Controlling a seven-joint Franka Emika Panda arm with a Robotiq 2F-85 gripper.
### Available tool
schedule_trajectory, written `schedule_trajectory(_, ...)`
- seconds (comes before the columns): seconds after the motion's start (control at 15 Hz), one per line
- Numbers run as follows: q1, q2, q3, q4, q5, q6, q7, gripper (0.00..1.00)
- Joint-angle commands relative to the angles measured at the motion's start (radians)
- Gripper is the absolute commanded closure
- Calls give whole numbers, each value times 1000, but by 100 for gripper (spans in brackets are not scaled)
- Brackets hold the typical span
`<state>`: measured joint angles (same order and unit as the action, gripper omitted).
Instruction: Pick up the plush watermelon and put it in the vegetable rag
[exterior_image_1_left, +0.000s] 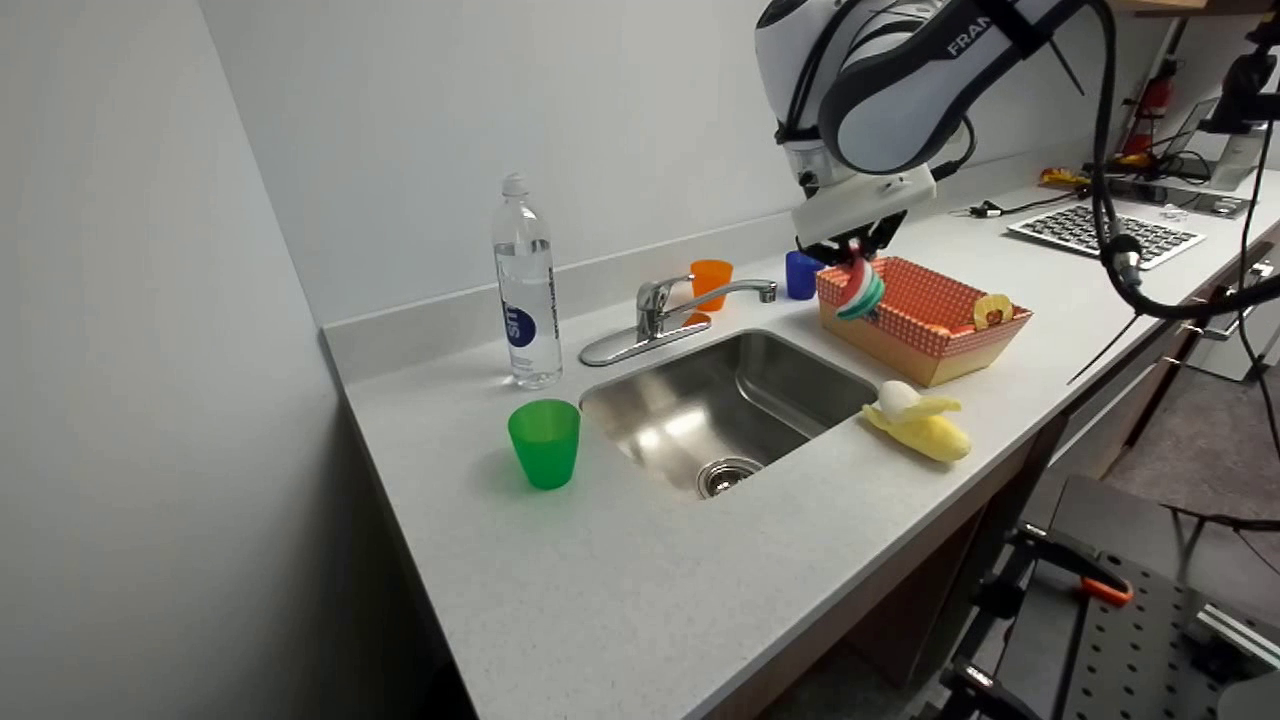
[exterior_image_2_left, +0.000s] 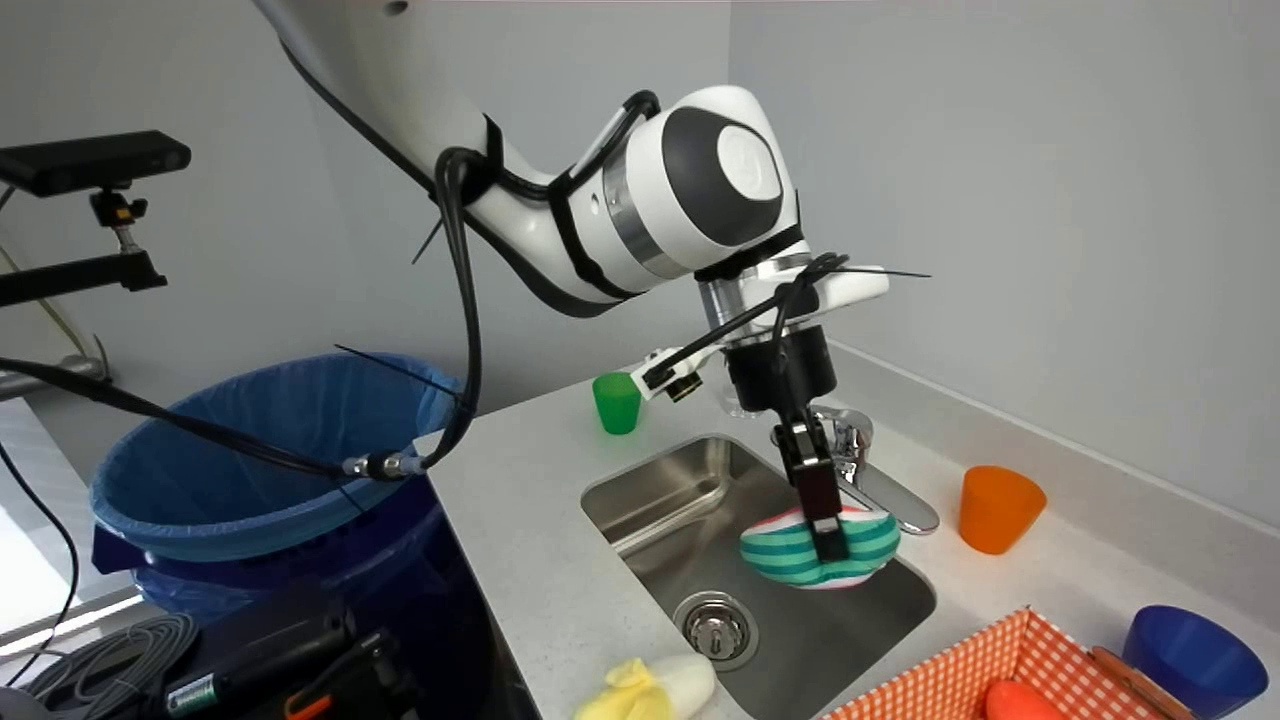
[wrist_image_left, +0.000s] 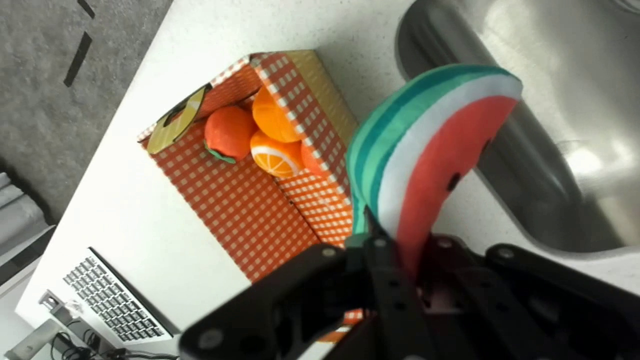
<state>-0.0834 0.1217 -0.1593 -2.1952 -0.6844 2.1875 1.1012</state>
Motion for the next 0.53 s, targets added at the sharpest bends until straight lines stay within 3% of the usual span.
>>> schedule_trajectory(0.0, -28, 43, -23, 76, 19, -48, -17, 97)
schedule_trajectory(0.47, -79, 88, -83, 147, 41, -91, -14, 97)
